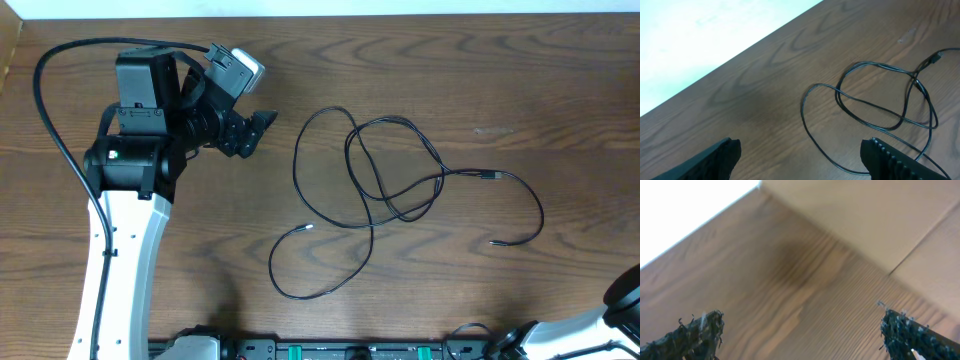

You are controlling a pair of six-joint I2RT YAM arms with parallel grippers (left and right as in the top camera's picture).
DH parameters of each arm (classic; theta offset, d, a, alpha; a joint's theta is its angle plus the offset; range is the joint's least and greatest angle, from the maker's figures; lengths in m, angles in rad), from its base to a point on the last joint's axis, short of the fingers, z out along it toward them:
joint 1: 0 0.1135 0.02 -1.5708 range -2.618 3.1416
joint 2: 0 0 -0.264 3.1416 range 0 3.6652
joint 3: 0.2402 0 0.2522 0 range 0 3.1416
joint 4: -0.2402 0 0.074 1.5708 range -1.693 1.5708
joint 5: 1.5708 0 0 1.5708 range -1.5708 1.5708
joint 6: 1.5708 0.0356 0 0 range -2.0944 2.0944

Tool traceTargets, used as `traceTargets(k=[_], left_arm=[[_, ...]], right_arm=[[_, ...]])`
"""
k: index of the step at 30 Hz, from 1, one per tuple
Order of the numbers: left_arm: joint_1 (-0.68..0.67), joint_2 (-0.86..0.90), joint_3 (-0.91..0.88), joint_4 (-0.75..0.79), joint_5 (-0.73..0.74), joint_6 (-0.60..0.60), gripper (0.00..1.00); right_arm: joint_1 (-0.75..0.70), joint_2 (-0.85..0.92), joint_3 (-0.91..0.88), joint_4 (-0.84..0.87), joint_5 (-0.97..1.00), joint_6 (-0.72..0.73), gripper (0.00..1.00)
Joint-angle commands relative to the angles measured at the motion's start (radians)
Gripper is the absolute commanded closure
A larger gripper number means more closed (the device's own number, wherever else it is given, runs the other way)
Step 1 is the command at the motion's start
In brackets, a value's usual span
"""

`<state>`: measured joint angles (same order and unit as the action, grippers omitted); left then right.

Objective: Untangle cables

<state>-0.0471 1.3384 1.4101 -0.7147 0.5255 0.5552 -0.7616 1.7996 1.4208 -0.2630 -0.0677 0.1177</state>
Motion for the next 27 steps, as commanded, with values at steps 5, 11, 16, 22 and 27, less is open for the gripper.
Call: traceTargets(k=[5,11,16,22,27], left_arm=[[0.004,0.005,0.007,0.0,0.012,0.01,0.19],[0.004,0.005,0.007,-0.002,-0.074,0.01,0.19],[0.004,0.005,0.007,-0.003,-0.077,0.01,0.19],[0.004,0.008,0.007,-0.014,-0.078,0.01,0.19],[0.004,0.028,0.006,-0.029,-0.093,0.01,0.2]], right_arm=[[0.213,0.007,0.0,-0.071,-0.198,-0.056,0.01],[0.455,0.007,0.0,-0.183,-0.196,-0.171,0.01],[0.653,0.007,-0.002,-0.309,-0.086,-0.202,0.01],[0.863,0.007,-0.028,-0.437,0.062,-0.231,0.01],[0.961,0.007,-0.028,-0.533,0.13,-0.231,0.01]])
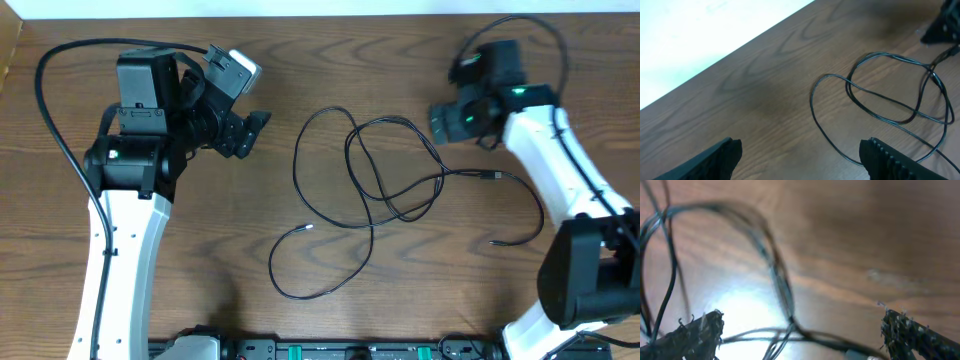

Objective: Untangle cables

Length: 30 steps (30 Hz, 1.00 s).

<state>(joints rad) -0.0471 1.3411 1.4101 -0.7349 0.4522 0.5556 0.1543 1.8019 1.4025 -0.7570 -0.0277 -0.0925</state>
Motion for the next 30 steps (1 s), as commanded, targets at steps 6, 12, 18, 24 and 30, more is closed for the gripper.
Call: traceTargets(k=[6,12,18,24,30], left_arm=[[-0.008,0.117,0.006,-0.044,-0.015,0.009,0.31],[-0.074,0.229,0.006,-0.053,0.044,0.01,0.33],[-0.154,0.324,0.006,-0.048,0.044,0.013,0.33],[-0.192,0.333,0.006,-0.04,-0.007,0.028,0.33],[-0.192,0.328,0.007,-0.014,-0.077,0.028,0.33]], right_arm=[[0.083,0.005,-0.01,-0.135,0.1,-0.004,0.07],[0.103,0.005,-0.011,-0.182,0.061,0.021,0.03],[0.188,0.005,-0.011,-0.182,-0.069,0.032,0.03],[0.35,0.005,-0.013,-0.233,0.032,0.042,0.09],[0.452,0.005,-0.076,-0.224,0.143,0.097,0.09]])
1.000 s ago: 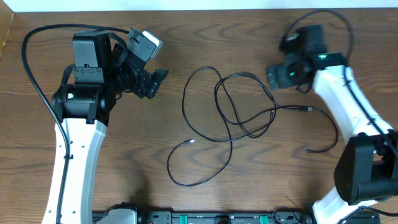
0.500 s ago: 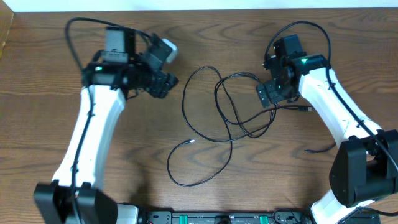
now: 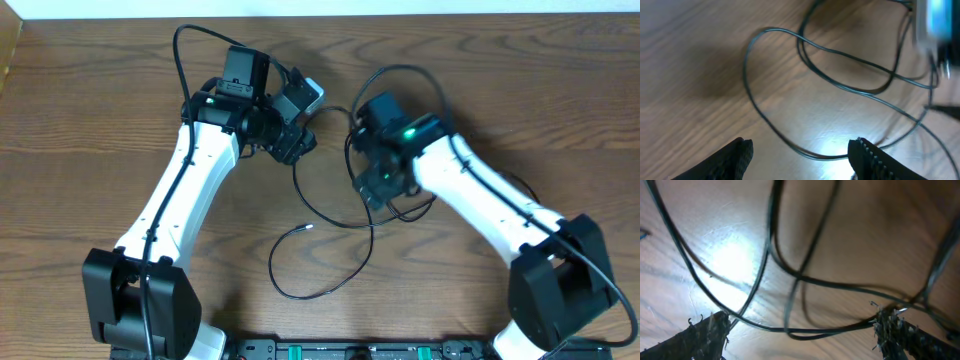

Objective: Untangle cables

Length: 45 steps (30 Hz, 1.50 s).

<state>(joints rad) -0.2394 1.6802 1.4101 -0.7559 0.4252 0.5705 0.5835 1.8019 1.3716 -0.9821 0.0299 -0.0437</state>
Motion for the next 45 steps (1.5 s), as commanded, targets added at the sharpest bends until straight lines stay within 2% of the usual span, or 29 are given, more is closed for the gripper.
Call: traceTargets(k=[1,10,13,14,15,17,18,19,23,27,28,30,36,43,45], left_arm=[[0.001,-0.013,0.007,0.014,-0.056,0.013,0.33],[0.0,-0.082,0.008,0.075,-0.056,0.013,0.33],[0.0,-0.114,0.008,0.076,-0.056,0.013,0.33],[0.0,-0.122,0.008,0.075,-0.056,0.013,0.33],[0.0,-0.135,0.008,0.07,-0.056,0.013,0.32],[0.0,-0.145,0.008,0.061,-0.056,0.013,0.32],[0.0,-0.147,0.008,0.057,-0.056,0.013,0.33],[0.0,-0.15,0.008,0.053,-0.056,0.013,0.33],[0.0,-0.15,0.008,0.035,-0.056,0.012,0.32],[0.0,-0.15,0.008,0.029,-0.056,0.012,0.33],[0.0,-0.151,0.008,0.028,-0.056,0.013,0.33],[0.0,-0.153,0.008,0.027,-0.055,0.012,0.33],[0.0,-0.154,0.008,0.024,-0.056,0.013,0.32],[0.0,-0.155,0.008,0.02,-0.055,0.013,0.33],[0.0,-0.156,0.008,0.02,-0.055,0.013,0.33]], right_arm=[[0.027,0.005,-0.063,0.007,0.088,0.053,0.08],[0.024,0.005,-0.184,0.098,0.071,0.076,0.08],[0.024,0.005,-0.184,0.107,0.07,0.076,0.15],[0.024,0.005,-0.185,0.112,0.07,0.076,0.21],[0.024,0.005,-0.185,0.119,0.069,0.076,0.47],[0.024,0.005,-0.185,0.125,0.069,0.076,0.79],[0.024,0.005,-0.185,0.125,0.068,0.077,0.89],[0.024,0.005,-0.185,0.125,0.069,0.077,0.93],[0.024,0.005,-0.185,0.118,0.068,0.077,0.91],[0.028,0.005,-0.185,0.115,0.055,0.077,0.6],[0.028,0.005,-0.185,0.116,0.047,0.077,0.59],[0.028,0.005,-0.185,0.119,0.041,0.077,0.59],[0.024,0.006,-0.203,0.146,0.042,0.077,0.69],[0.024,0.007,-0.248,0.184,0.03,0.082,0.62],[0.024,0.007,-0.259,0.189,0.031,0.085,0.63]])
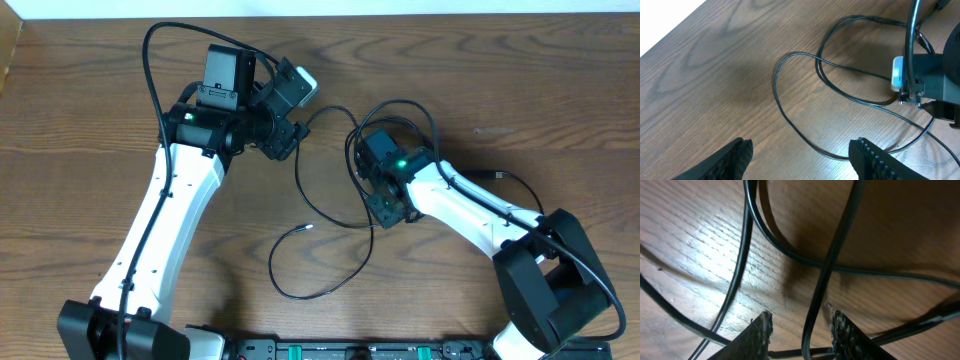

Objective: Untangle cables

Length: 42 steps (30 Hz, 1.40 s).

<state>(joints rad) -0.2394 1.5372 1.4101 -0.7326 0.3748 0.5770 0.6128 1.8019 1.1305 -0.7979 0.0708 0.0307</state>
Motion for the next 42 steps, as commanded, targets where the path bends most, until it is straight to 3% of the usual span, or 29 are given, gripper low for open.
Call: traceTargets(k=[1,3,8,14,26,42], left_arm=[[0.0,-0.015,0.008,-0.003,-0.002,0.006,0.33],[0.0,-0.018,0.008,-0.003,-0.002,0.006,0.33],[0.0,-0.019,0.008,-0.004,-0.002,0.006,0.33],[0.0,-0.019,0.008,-0.004,-0.002,0.006,0.33],[0.0,-0.019,0.008,-0.014,-0.002,0.006,0.33],[0.0,-0.019,0.008,-0.022,-0.002,0.006,0.33]], right_arm=[[-0.005,0.007,-0.02,0.005,-0.01,0.01,0.69],[-0.005,0.007,-0.021,0.006,-0.01,0.011,0.99],[-0.003,0.0,-0.002,-0.003,-0.067,0.041,0.99],[-0.003,-0.112,0.15,-0.064,-0.053,0.069,0.99],[-0.004,-0.303,0.564,-0.23,0.173,0.005,0.99],[-0.004,-0.338,1.098,-0.298,0.301,-0.112,0.99]])
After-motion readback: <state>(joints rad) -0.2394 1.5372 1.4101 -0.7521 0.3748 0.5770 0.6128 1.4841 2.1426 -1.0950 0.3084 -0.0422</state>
